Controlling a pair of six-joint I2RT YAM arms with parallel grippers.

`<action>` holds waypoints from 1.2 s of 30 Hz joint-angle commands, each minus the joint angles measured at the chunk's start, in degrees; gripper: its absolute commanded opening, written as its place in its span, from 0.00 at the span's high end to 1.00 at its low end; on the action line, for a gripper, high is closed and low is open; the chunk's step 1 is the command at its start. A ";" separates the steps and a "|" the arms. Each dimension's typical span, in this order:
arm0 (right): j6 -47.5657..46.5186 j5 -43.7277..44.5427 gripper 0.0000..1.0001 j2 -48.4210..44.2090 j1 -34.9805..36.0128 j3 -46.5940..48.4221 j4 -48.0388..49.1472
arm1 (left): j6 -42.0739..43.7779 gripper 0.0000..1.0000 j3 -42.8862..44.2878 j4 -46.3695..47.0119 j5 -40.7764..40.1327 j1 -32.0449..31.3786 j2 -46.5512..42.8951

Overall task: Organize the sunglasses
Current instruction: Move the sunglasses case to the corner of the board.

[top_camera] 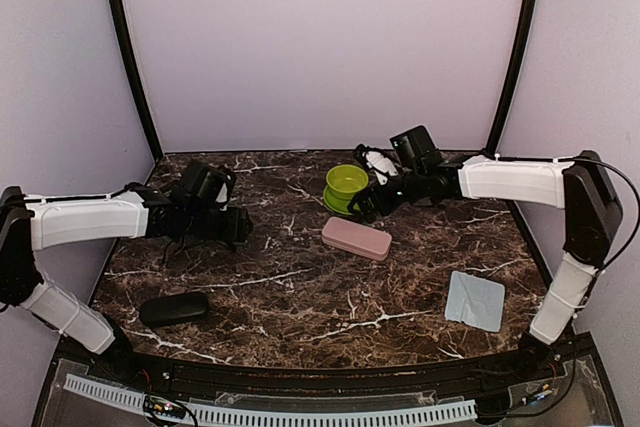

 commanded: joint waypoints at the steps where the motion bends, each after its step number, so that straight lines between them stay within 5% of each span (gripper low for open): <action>1: 5.44 2.73 0.00 -4.39 -1.68 -2.46 2.18 | 0.40 0.38 -0.63 -5.28 1.35 4.62 -3.12; 9: 7.64 4.29 0.00 -7.88 -1.81 -4.27 -0.03 | 0.72 0.43 -0.10 -9.18 6.65 11.52 -3.87; 17: 12.33 4.75 0.00 -14.45 -1.87 -12.69 -3.33 | -0.54 0.47 -0.26 -12.96 12.76 11.72 -4.54; 30: 16.02 -1.29 0.00 -18.48 -1.45 -20.78 1.61 | -13.45 0.25 -2.11 -37.01 5.34 -4.07 -12.75; 36: 16.53 -4.60 0.00 -16.61 -0.34 -21.64 4.94 | -18.90 0.23 -5.16 -43.00 -0.50 -5.20 -15.02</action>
